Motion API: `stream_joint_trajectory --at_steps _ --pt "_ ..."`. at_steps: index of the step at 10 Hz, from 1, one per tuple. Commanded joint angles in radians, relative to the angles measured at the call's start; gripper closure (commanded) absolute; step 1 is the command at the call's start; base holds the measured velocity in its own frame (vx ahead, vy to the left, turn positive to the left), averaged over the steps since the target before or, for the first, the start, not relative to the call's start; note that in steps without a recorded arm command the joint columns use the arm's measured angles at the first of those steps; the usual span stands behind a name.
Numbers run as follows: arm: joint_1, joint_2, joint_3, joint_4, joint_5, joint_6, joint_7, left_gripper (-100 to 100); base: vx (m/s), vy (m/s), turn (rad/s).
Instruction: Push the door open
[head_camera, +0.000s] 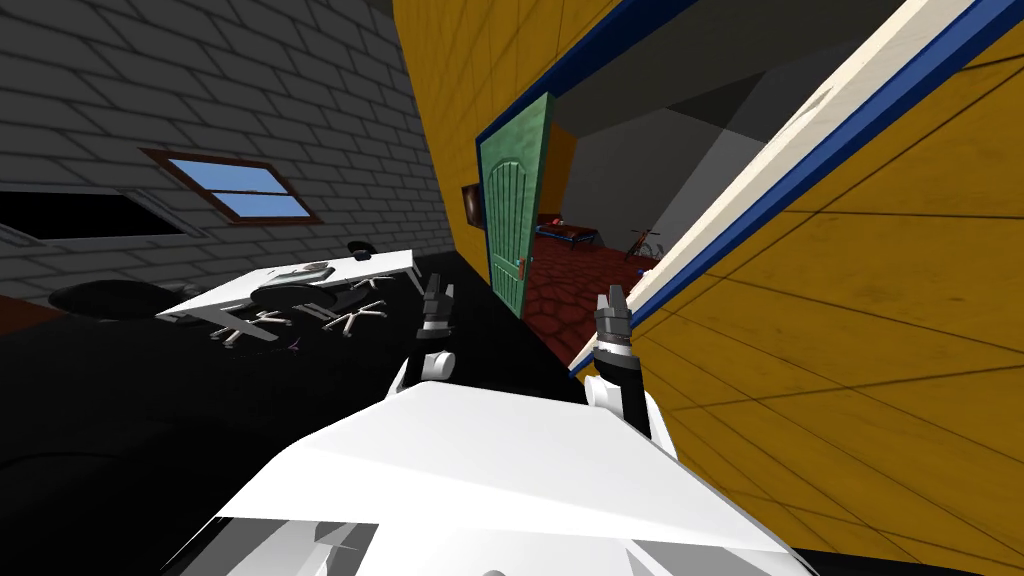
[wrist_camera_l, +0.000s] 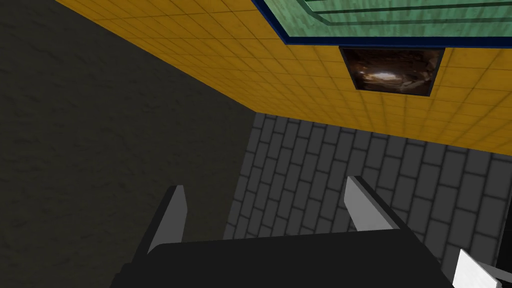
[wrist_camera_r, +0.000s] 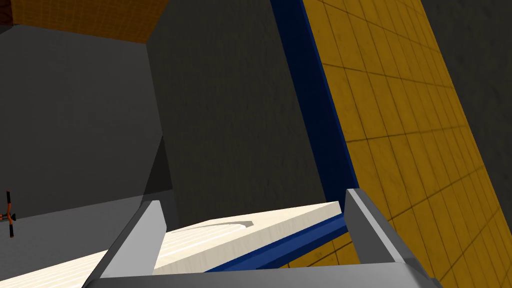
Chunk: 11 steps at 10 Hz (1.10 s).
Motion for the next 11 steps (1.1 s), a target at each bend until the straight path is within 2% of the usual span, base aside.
stream_joint_trajectory --at_steps 1,3,4,11 --pt "-0.025 0.010 -0.009 0.039 -0.006 0.003 0.004 -100 0.100 0.062 -0.092" --pt "-0.048 0.019 -0.014 0.076 -0.009 0.003 0.009 -100 0.106 0.058 -0.057" --pt "-0.070 0.028 -0.019 0.113 -0.012 0.003 0.015 -100 0.102 0.070 -0.096" --pt "-0.159 0.055 -0.039 0.260 -0.024 0.003 0.038 -100 0.092 0.063 -0.067"
